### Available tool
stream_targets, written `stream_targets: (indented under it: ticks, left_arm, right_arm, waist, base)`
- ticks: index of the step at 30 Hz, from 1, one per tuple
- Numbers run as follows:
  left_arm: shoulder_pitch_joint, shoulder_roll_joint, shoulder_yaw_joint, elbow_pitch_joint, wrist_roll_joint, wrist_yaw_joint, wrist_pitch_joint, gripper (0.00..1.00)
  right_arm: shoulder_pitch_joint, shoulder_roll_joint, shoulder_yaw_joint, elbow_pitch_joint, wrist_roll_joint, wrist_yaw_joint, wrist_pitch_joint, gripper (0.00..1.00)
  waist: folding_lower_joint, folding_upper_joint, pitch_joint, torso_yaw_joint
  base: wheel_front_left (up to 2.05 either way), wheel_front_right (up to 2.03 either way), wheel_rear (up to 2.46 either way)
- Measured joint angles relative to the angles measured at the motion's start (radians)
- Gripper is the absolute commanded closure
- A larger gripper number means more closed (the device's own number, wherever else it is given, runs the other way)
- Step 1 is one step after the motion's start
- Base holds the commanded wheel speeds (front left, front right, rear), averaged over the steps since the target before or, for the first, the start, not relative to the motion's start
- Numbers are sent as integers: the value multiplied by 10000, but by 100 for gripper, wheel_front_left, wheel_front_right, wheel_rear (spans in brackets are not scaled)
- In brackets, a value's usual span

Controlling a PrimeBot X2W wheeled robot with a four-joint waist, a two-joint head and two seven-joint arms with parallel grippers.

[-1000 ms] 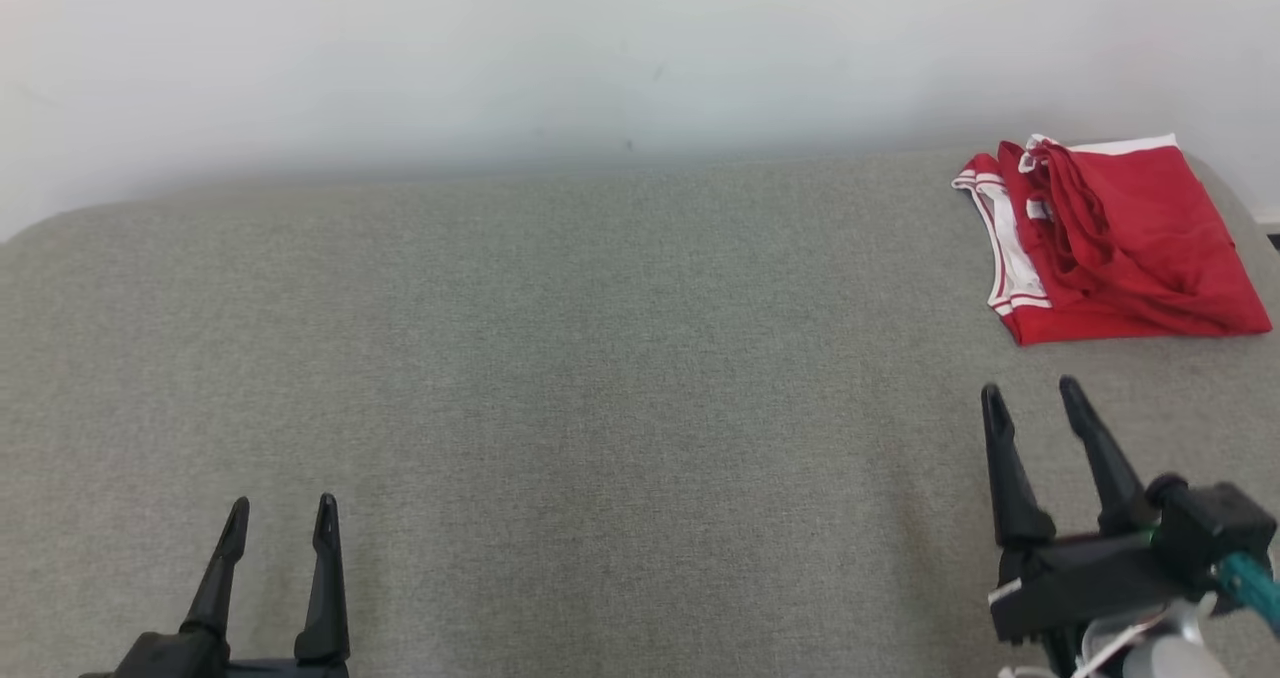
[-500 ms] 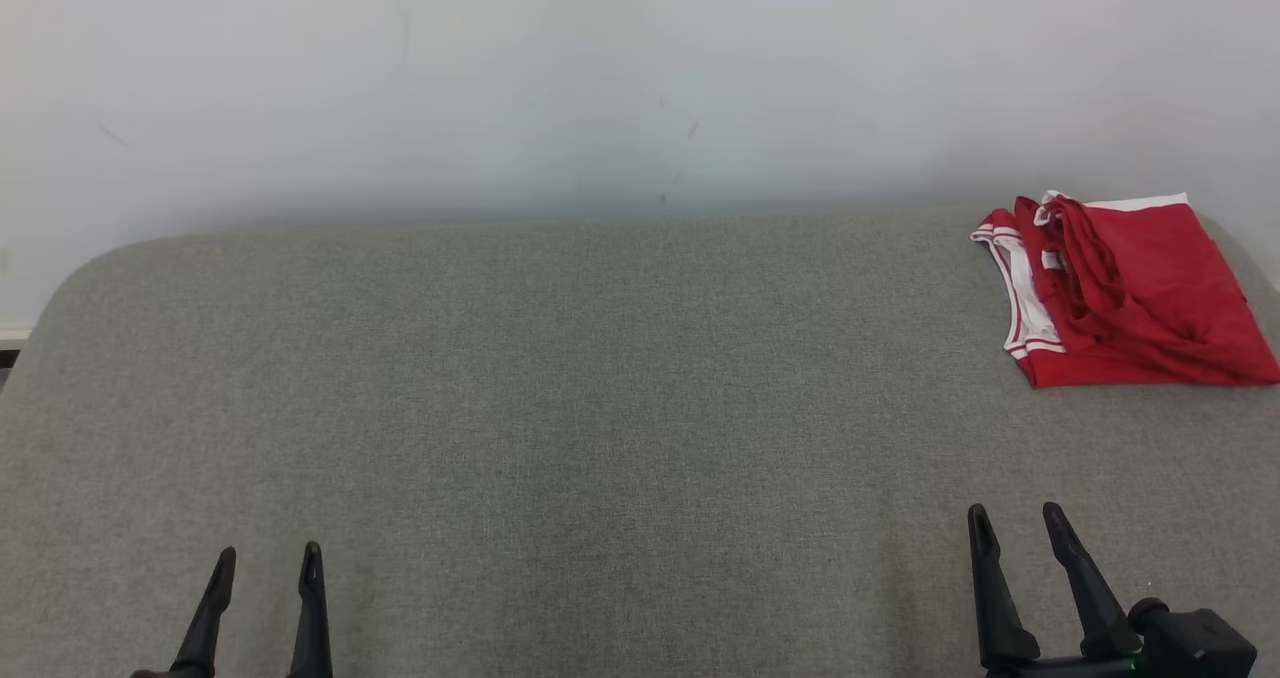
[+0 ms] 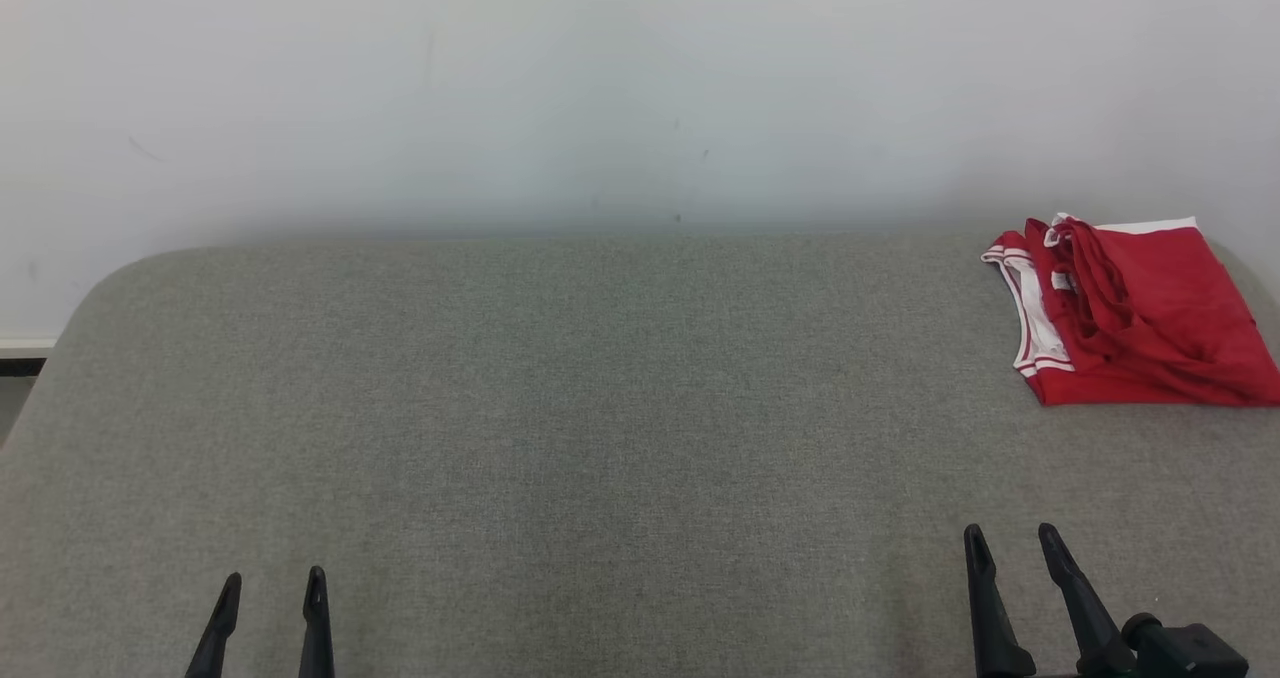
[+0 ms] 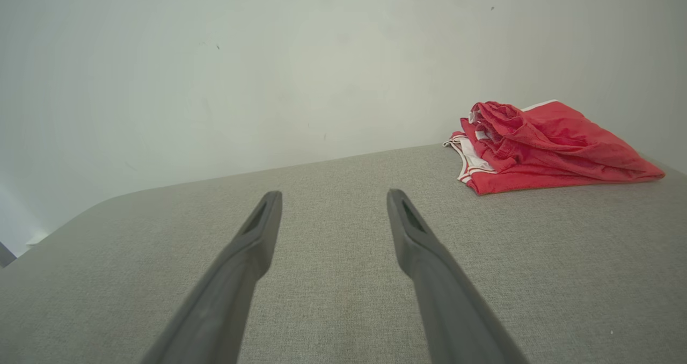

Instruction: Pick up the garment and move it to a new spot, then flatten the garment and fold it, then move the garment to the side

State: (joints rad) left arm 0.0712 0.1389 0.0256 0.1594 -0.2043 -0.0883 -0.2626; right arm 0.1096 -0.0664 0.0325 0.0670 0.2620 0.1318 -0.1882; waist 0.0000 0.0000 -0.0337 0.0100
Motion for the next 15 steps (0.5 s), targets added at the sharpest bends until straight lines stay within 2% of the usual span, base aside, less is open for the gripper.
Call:
stream_targets:
  ticks: [7,8,15]
  left_arm:
    - [0,-8,12,10,-109,-42,0,0]
    - [4,-12,4,33,-121,-75,2,100]
    - [154,-188,-10,608,-378,-86,140,100]
  right_arm:
    - [0,0,4,44,-12,0,33,0]
    - [4,0,8,82,-10,0,31,100]
    - [204,8,29,650,196,0,75,100]
  waist:
    - [0,0,-15,68]
    - [0,0,-15,68]
    - [0,0,-10,67]
  base:
    - [0,0,0]
    - [0,0,0]
    - [0,0,0]
